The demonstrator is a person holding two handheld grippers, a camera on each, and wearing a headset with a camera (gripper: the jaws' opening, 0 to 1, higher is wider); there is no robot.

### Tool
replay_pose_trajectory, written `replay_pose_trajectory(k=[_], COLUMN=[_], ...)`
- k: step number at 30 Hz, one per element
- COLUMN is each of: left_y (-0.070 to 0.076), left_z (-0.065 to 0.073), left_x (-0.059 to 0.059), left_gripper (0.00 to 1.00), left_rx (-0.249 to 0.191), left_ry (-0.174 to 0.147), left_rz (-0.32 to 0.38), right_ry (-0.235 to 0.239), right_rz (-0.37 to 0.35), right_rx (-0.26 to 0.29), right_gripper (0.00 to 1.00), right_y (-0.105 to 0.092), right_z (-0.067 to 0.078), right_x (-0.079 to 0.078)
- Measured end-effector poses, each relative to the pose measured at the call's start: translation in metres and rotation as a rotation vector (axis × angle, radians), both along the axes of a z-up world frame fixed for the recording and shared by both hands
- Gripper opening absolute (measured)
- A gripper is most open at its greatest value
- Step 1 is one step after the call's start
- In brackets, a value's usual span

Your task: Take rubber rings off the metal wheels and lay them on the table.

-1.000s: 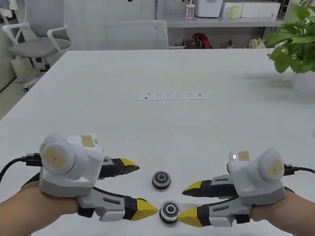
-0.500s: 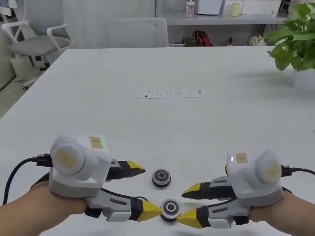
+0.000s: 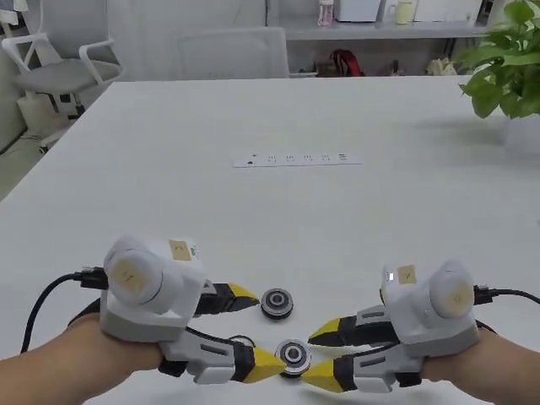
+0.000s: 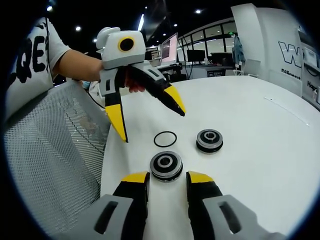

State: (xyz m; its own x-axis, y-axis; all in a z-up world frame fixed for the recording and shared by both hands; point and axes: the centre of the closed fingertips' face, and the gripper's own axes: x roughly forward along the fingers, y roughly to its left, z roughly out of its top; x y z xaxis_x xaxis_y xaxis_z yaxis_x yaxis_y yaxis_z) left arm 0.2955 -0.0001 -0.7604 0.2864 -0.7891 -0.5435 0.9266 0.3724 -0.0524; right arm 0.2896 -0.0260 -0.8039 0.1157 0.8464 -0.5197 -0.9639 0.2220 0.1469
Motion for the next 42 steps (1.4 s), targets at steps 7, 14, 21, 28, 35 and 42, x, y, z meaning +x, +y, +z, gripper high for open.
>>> replay_pose_trajectory(k=[7,14,21,28,35,42], left_y=[-0.005,-0.009,-0.012,-0.017,-0.023,-0.027], left_z=[-0.006,-0.011,-0.017,-0.021,-0.024,-0.029], left_x=[-0.003,-0.003,-0.004,-0.007,-0.008,-0.007], left_gripper=[0.52,0.47,0.44,0.39,0.34,0.29], left_rx=[0.005,-0.001,0.007,0.014,0.017,0.026], left_ry=[0.015,0.034,0.043,0.049,0.049,0.049], left_rz=[-0.014,-0.013,-0.018,-0.032,-0.044,-0.045], right_ry=[-0.001,-0.001,-0.004,-0.002,0.0,0.003], right_rz=[-0.001,0.0,0.004,0.002,0.001,0.0], right_rx=[0.002,0.003,0.002,0.002,0.003,0.002], right_gripper=[0.24,0.22,0.21,0.21,0.21,0.21], right_y=[0.001,0.003,0.004,0.004,0.004,0.003], right_z=[-0.001,-0.003,-0.003,-0.004,-0.004,-0.006], right_x=[0.0,-0.001,-0.002,-0.002,-0.002,-0.002])
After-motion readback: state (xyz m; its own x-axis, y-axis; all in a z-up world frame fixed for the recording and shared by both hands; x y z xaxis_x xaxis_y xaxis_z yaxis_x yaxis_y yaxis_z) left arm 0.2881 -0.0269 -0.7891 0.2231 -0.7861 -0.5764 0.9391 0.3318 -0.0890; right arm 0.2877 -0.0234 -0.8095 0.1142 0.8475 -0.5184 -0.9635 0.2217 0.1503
